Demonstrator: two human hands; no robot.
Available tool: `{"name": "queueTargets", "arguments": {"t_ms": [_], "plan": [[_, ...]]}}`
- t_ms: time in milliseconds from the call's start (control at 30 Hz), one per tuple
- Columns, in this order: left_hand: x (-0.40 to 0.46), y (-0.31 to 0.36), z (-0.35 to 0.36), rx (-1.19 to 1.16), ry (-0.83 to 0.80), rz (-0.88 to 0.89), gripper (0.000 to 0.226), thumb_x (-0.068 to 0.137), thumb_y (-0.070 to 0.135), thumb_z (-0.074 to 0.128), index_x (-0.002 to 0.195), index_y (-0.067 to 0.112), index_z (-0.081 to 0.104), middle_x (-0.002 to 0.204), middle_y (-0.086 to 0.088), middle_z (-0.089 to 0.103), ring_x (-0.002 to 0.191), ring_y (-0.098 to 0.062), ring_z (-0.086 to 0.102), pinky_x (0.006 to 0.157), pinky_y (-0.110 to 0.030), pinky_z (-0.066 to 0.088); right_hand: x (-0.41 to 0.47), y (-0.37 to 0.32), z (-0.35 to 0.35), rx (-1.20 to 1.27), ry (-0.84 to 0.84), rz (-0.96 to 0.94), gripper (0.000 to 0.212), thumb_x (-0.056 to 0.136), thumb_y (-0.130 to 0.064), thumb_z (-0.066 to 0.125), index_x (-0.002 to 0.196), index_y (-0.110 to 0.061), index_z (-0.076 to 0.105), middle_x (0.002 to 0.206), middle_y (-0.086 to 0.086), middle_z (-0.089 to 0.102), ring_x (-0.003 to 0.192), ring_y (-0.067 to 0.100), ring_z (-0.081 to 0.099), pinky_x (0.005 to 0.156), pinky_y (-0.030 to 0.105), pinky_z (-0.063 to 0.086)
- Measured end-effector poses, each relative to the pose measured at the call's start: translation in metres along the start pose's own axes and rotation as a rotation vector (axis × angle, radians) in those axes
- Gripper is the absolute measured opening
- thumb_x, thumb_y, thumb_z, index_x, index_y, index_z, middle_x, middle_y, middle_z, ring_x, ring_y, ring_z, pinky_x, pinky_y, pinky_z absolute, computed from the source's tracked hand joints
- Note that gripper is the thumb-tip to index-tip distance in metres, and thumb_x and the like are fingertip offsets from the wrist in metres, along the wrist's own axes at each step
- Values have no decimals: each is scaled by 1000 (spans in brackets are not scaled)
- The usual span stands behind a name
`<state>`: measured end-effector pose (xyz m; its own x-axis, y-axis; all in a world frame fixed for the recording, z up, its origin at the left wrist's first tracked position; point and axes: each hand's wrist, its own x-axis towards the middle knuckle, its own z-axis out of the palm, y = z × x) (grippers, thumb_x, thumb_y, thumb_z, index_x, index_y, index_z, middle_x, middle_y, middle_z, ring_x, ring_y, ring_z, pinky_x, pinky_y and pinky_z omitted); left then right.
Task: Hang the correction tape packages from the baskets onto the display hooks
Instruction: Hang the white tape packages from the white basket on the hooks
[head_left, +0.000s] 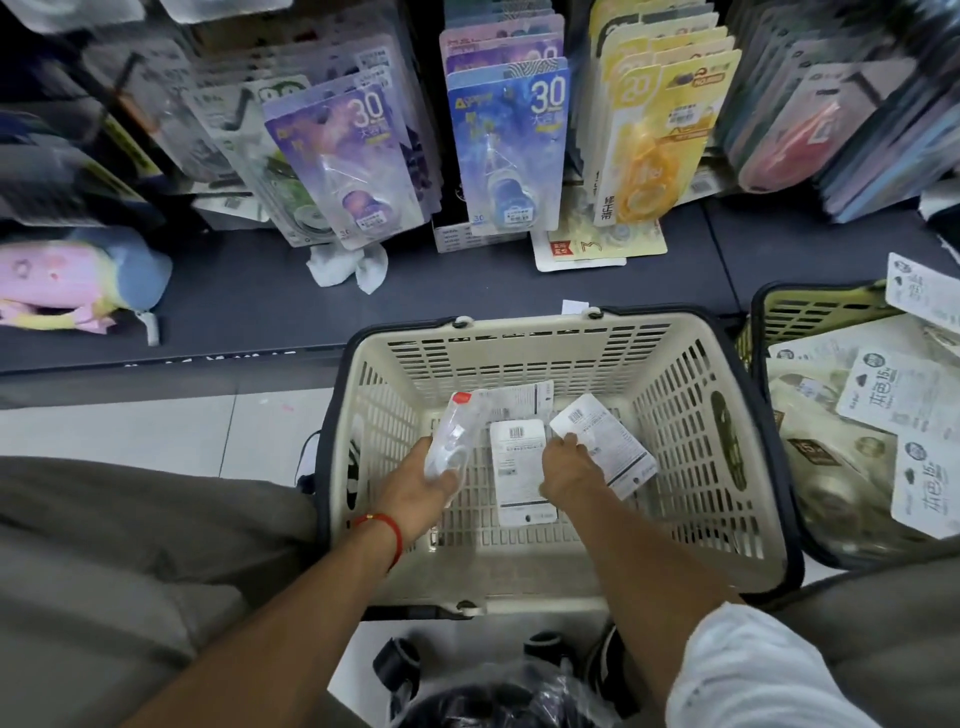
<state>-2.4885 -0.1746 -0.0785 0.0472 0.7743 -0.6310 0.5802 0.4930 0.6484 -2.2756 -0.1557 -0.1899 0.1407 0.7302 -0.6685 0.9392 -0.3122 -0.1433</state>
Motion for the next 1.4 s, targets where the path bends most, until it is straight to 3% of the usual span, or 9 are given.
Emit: {"name": "queueTargets", "arguments": {"t_ms": [167,433,600,700,867,1033,1167,1267,1400], "plan": [[2,3,-1,-69,37,-44,40,107,35,58,146,34,50,112,14,58,111,-22,62,104,-52,55,-8,-7,3,200,-76,-30,89,96,-21,74,162,-8,15,158,20,41,147,39,41,116,45,39],[4,4,-6,-45,124,-4,29,106,34,56,128,51,50,99,13,70,84,-15,68,79,-39,58,-15,-1,-35,1302,-227,39,12,95,3,67,106,4,71,112,24,74,86,29,75,76,36,65],[2,10,-2,-218,72,25,17,104,35,62,113,49,58,109,18,68,101,-10,65,80,-34,53,-34,19,-66,1692,-439,57,18,86,-5,56,81,4,70,74,17,68,59,22,64,53,29,56],[-1,16,8,-398,6,-3,28,104,13,56,110,37,68,116,0,74,106,-20,69,94,-39,57,-49,6,-68,1880,-533,58,30,76,5,53,97,15,71,83,24,72,68,25,70,55,30,60],[-11,15,21,-860,-100,-174,56,88,-1,34,128,18,69,107,-15,77,98,-33,70,76,-47,63,-62,-17,-52,2139,-445,126,31,94,15,56,125,18,59,108,32,74,89,33,79,69,33,66],[-12,13,34,-1133,-202,-197,39,99,24,44,124,17,73,127,-20,72,120,-42,68,92,-67,58,-64,-38,-41,2079,-244,34,25,101,9,54,124,2,61,108,22,79,95,23,80,72,30,65],[-6,8,37,-966,-160,-182,32,103,29,67,133,21,61,135,-10,64,116,-29,69,89,-55,63,-64,-34,-50,1822,-218,-83,25,101,10,48,118,6,66,93,18,79,82,25,79,70,30,63],[-1,-1,36,-802,-13,-195,33,104,10,64,134,22,61,135,-8,61,116,-29,66,77,-45,66,-56,-15,-52,1022,14,-142,23,102,2,52,109,-3,74,93,7,72,76,23,69,70,33,56],[4,-10,29,-529,171,-235,33,102,7,60,130,25,60,125,-8,66,108,-31,68,75,-44,66,-38,14,-23,83,-103,-251,45,101,-13,63,145,-20,59,150,8,55,134,27,56,110,35,45]]}}
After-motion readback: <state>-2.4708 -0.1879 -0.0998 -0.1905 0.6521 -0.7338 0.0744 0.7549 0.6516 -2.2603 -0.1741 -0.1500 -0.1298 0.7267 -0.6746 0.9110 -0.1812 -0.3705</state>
